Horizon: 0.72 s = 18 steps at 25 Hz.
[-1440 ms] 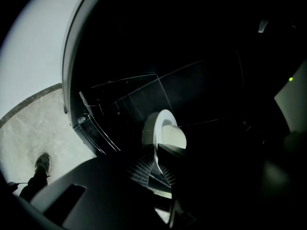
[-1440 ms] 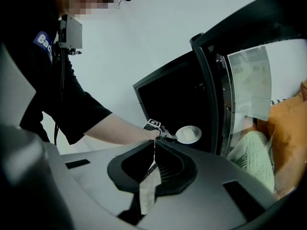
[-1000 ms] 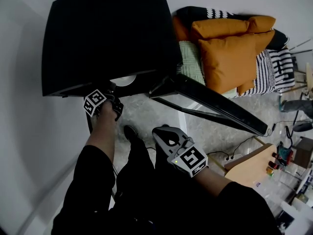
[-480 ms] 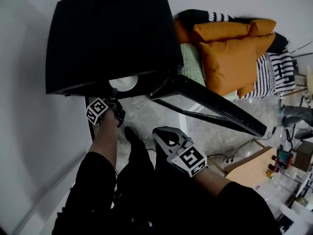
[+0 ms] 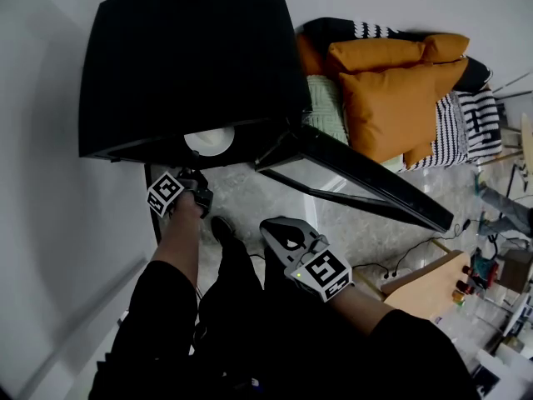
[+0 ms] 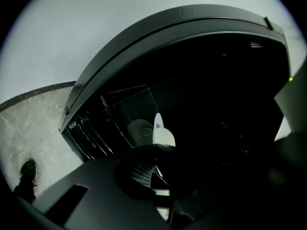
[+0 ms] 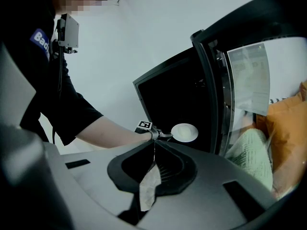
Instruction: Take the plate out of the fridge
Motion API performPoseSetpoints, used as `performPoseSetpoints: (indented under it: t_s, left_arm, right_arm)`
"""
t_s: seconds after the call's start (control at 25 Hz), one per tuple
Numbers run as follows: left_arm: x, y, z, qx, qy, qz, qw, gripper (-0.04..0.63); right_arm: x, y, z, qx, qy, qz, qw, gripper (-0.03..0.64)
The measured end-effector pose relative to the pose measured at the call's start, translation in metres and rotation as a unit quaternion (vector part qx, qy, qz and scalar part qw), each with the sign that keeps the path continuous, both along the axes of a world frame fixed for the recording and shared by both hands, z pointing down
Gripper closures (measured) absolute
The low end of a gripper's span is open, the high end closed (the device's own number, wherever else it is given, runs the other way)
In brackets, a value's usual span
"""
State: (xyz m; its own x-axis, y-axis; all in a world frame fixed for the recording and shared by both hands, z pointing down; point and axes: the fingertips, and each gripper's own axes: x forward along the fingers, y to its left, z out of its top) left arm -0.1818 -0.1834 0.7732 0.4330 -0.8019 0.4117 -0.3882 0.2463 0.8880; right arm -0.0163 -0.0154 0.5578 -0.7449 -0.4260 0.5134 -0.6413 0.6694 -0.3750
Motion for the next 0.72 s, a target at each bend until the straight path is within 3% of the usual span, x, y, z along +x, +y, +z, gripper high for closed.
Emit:
performPoseSetpoints:
  t_s: [0.44,0.72]
  left_arm:
    - [0.006,0.015,0.018,-0.031,0.017,-0.030,0.9989,0.578]
    - [0.008,0.015,0.019,-0.025,0.014,-0.028,0.9992,0.571]
  right_arm:
    - [-0.002,0.001,0.005,-0.004,-0.002,-0.009,1.000,0.607]
    - [0.001,0.003,0.007,-0.009,-0.004,-0.007,1.000,0.607]
